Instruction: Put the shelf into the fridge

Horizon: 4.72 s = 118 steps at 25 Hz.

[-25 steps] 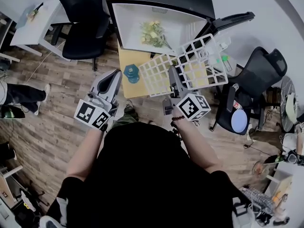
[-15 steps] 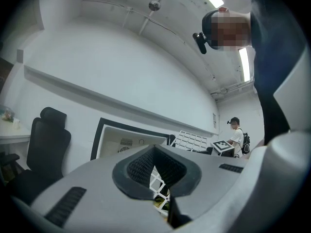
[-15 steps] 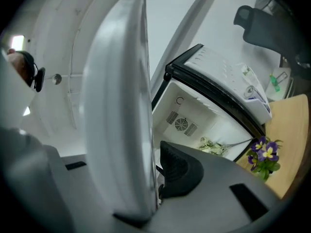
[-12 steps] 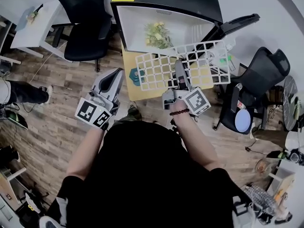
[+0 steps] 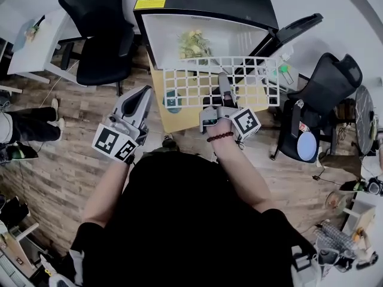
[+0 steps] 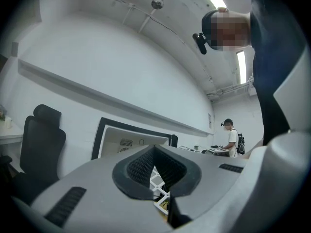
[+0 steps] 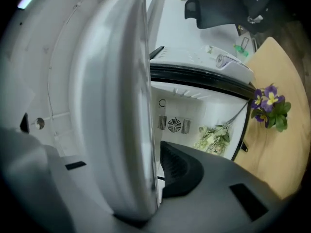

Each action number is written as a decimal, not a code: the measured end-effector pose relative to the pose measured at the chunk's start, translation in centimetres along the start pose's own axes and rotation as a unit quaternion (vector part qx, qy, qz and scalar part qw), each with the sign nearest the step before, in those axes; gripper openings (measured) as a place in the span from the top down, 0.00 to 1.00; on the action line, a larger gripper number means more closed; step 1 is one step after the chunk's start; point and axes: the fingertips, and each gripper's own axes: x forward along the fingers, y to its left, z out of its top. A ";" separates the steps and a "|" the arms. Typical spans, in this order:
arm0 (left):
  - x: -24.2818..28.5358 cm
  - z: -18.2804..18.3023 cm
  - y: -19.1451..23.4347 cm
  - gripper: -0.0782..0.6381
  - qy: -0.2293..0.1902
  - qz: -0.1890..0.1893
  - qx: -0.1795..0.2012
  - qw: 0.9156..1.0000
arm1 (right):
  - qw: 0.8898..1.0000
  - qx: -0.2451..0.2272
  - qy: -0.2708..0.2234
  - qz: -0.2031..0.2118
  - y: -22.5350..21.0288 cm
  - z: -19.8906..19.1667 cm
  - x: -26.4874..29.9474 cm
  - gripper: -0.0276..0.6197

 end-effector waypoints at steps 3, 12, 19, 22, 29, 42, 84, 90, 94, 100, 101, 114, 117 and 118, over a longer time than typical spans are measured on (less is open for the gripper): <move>0.2 0.1 0.7 0.87 0.000 -0.006 0.001 1.000 | 0.999 0.032 -0.012 0.000 -0.5 -0.3 0.5 0.82; 0.6 0.4 2.9 0.87 0.002 -0.016 0.000 1.000 | 0.995 0.097 -0.027 -0.014 -2.0 -1.7 2.7 0.82; 0.7 0.6 4.1 0.87 0.002 -0.020 -0.001 1.000 | 0.992 0.119 -0.038 -0.021 -2.5 -2.4 4.3 0.82; 0.7 0.5 4.6 0.86 0.004 -0.020 -0.004 1.000 | 0.991 0.128 -0.044 -0.021 -2.7 -2.7 4.9 0.82; 1.0 0.5 5.4 0.87 0.003 -0.024 -0.005 1.000 | 0.990 0.131 -0.045 -0.017 -2.9 -3.2 6.2 0.81; 1.3 0.2 6.9 0.87 0.003 -0.022 -0.014 1.000 | 0.990 0.133 -0.048 -0.022 -3.2 -3.4 8.4 0.81; 2.6 -0.9 8.6 0.87 0.013 -0.031 -0.030 0.999 | 0.990 0.136 -0.036 -0.019 -2.6 -2.8 11.8 0.81; 3.1 -0.7 8.7 0.87 0.010 -0.031 -0.030 0.999 | 0.989 0.139 -0.031 -0.027 -3.2 -2.6 12.6 0.81; 2.9 -0.9 8.8 0.87 0.009 -0.028 -0.031 0.999 | 0.990 0.138 -0.027 -0.032 -3.7 -2.6 12.9 0.81; 2.6 -1.2 8.7 0.87 0.009 -0.024 -0.033 0.999 | 0.990 0.135 -0.030 -0.032 -4.1 -2.4 13.1 0.81; 2.5 -1.2 8.6 0.87 0.009 -0.024 -0.033 0.999 | 0.990 0.133 -0.030 -0.032 -4.1 -2.3 13.1 0.81; 1.8 -1.4 8.1 0.87 0.003 -0.020 -0.030 0.999 | 0.989 0.137 -0.034 -0.039 -3.9 -2.1 13.9 0.82; 2.8 -1.4 9.0 0.87 0.008 -0.019 -0.034 0.999 | 0.989 0.138 -0.035 -0.046 -4.2 -1.6 15.4 0.82; 3.0 -1.4 9.2 0.87 0.010 -0.019 -0.035 0.999 | 0.989 0.139 -0.035 -0.047 -4.2 -1.5 15.7 0.82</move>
